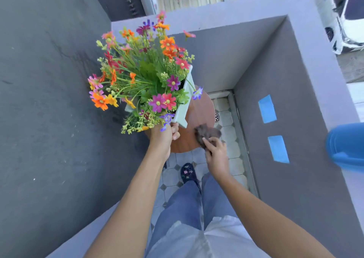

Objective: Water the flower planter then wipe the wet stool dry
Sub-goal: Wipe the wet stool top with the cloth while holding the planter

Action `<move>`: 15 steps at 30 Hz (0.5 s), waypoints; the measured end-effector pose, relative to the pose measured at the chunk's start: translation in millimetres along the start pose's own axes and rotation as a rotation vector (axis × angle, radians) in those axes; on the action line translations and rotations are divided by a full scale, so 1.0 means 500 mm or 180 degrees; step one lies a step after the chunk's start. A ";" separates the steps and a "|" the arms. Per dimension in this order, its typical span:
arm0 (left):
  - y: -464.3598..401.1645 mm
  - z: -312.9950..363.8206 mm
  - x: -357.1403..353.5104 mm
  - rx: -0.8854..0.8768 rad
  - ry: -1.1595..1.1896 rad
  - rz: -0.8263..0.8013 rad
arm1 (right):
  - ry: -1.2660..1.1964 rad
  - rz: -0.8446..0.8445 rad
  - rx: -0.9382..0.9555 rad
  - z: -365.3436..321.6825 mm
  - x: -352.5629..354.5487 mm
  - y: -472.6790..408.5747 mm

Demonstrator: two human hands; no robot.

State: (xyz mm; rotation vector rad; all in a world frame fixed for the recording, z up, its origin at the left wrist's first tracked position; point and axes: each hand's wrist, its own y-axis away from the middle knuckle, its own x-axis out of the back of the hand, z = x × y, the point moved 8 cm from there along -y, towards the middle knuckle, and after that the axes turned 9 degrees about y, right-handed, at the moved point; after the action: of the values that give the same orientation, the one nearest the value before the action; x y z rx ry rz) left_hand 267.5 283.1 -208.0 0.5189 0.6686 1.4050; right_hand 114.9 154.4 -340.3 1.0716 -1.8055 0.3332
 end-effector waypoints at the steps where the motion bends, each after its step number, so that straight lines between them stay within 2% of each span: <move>1: 0.004 -0.011 -0.003 -0.0002 0.0033 0.0019 | -0.0129 0.0051 -0.0350 0.022 0.016 -0.007; 5: 0.019 -0.047 -0.034 -0.0015 0.0236 0.0190 | -0.0951 0.0153 -0.1397 0.060 0.097 -0.025; 8: 0.027 -0.072 -0.056 0.0105 0.0208 0.0391 | -0.1279 0.0225 -0.1602 0.055 0.140 -0.020; 15: 0.017 -0.154 -0.100 0.0446 -0.0073 0.0407 | -0.1656 0.0227 -0.1995 0.054 0.179 0.050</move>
State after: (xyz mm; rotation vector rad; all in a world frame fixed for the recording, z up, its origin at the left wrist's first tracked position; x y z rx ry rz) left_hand 205.9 230.0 -251.1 0.6976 0.7293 1.4761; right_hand 66.3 105.2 -272.7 0.6738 -2.1902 -0.4962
